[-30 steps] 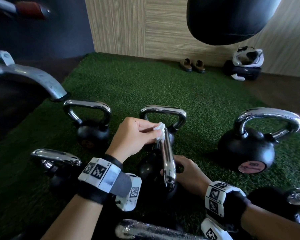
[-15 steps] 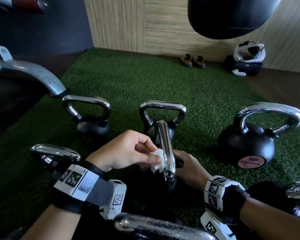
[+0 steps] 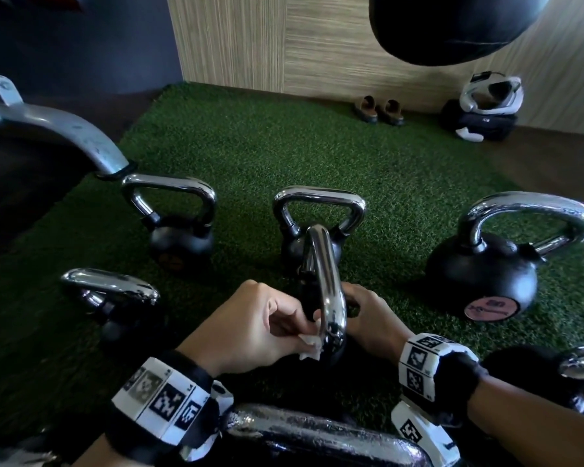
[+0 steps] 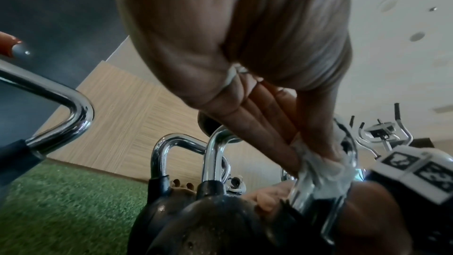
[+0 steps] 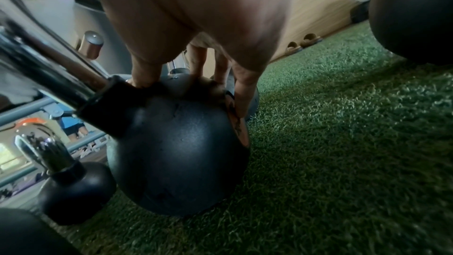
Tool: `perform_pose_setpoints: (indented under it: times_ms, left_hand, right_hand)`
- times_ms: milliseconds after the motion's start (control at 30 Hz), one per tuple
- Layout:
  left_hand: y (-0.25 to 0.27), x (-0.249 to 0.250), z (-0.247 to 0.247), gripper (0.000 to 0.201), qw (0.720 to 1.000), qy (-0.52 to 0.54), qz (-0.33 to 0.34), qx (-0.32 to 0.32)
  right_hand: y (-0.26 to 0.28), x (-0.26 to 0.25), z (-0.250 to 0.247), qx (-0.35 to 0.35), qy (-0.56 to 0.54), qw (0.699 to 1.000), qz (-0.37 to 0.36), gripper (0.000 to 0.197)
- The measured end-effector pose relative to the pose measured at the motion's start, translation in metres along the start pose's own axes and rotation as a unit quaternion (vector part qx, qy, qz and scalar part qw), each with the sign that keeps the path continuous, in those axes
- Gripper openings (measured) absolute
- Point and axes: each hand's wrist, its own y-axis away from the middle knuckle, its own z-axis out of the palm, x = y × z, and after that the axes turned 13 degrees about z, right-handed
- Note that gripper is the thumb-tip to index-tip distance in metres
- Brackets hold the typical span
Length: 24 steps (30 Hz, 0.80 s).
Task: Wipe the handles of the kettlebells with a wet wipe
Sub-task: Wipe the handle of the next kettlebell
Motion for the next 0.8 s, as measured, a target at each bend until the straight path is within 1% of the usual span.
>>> perform_pose_setpoints:
  times_ms: [133, 233, 267, 333, 400, 433, 500, 533, 567, 633, 667, 733, 800]
  left_hand:
    - [0.004, -0.009, 0.008, 0.010, 0.999, -0.051, -0.001, 0.010]
    - [0.008, -0.015, 0.010, 0.011, 0.999, -0.037, -0.011, 0.016]
    - [0.008, -0.015, 0.008, 0.011, 0.999, -0.032, -0.012, 0.017]
    - [0.007, -0.014, 0.000, 0.013, 0.999, -0.019, -0.007, 0.029]
    - [0.002, -0.010, -0.012, 0.013, 0.997, -0.018, 0.021, 0.072]
    - [-0.002, -0.007, -0.020, 0.016, 0.994, -0.018, 0.035, 0.104]
    - [-0.011, 0.000, -0.035, 0.021, 0.984, -0.011, 0.058, 0.166]
    - [-0.016, 0.004, -0.041, 0.022, 0.979, -0.004, 0.069, 0.192]
    - [-0.022, 0.008, -0.047, 0.021, 0.974, 0.006, 0.077, 0.212]
    - [-0.032, 0.014, -0.055, 0.022, 0.967, 0.047, 0.083, 0.238]
    - [-0.035, 0.017, -0.057, 0.022, 0.964, 0.069, 0.084, 0.244]
    - [-0.041, 0.021, -0.057, 0.020, 0.961, 0.096, 0.085, 0.245]
    - [-0.046, 0.024, -0.054, 0.019, 0.961, 0.116, 0.079, 0.237]
  right_hand:
    - [0.003, -0.001, 0.000, 0.004, 0.011, 1.000, -0.009, 0.060]
    - [0.003, -0.004, -0.003, 0.005, 0.027, 1.000, -0.008, 0.060]
    - [0.002, -0.006, -0.006, 0.001, 0.030, 0.999, -0.009, 0.057]
    - [0.000, -0.016, -0.013, -0.015, 0.006, 1.000, -0.020, 0.044]
    - [-0.004, -0.028, -0.022, 0.000, -0.067, 0.997, -0.030, 0.026]
    - [-0.005, -0.037, -0.029, 0.029, -0.102, 0.994, -0.037, 0.021]
    - [-0.002, -0.060, -0.043, 0.106, -0.130, 0.983, -0.078, 0.020]
    - [0.002, -0.071, -0.050, 0.124, -0.143, 0.976, -0.108, 0.018]
    - [0.008, -0.085, -0.056, 0.123, -0.162, 0.969, -0.138, 0.017]
    - [0.021, -0.109, -0.064, 0.072, -0.201, 0.960, -0.182, 0.020]
    - [0.025, -0.117, -0.066, 0.042, -0.210, 0.957, -0.195, 0.028]
    - [0.029, -0.126, -0.067, 0.008, -0.211, 0.956, -0.201, 0.046]
    - [0.029, -0.127, -0.067, -0.009, -0.225, 0.955, -0.195, 0.055]
